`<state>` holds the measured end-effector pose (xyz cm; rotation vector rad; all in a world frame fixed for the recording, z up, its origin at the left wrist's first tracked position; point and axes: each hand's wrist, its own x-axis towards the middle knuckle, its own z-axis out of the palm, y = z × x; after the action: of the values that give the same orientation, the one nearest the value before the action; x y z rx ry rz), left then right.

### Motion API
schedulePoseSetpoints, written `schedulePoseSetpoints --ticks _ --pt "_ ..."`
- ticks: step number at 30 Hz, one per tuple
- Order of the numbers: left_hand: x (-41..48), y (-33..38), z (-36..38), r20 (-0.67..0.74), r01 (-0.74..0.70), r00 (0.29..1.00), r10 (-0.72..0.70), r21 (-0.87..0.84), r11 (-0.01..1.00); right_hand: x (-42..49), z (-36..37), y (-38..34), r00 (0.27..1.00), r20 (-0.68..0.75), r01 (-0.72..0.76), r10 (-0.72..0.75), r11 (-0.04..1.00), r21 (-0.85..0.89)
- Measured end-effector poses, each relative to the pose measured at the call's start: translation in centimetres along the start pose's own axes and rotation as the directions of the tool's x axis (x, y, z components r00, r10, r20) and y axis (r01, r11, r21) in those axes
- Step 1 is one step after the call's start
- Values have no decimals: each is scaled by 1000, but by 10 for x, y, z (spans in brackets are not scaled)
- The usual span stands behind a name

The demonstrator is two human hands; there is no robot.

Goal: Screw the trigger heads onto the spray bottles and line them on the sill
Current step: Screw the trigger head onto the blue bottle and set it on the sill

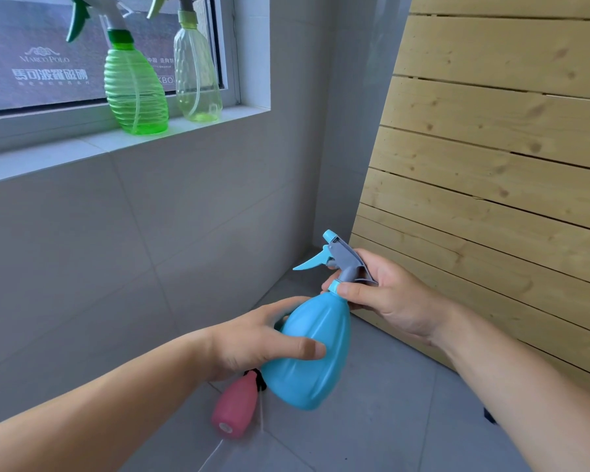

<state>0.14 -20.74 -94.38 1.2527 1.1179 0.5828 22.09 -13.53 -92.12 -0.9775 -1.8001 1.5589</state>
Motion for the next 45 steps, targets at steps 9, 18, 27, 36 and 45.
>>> schedulePoseSetpoints --ticks 9,18,27,36,45 --pt "3 -3 7 -47 25 999 -25 -7 1000 6 8 10 993 -113 -26 15 995 -97" --pt "10 1 14 -120 68 990 -67 -1 998 12 13 11 960 -278 22 13 992 121" --pt "15 -2 11 -40 146 988 -149 -56 988 13 13 12 942 -333 0 47 990 142" --pt "16 -4 8 -18 192 981 -195 -108 975 12 17 13 936 -348 5 50 988 156" --pt "16 -3 7 41 237 971 -235 -258 936 15 19 12 923 -377 0 79 978 207"
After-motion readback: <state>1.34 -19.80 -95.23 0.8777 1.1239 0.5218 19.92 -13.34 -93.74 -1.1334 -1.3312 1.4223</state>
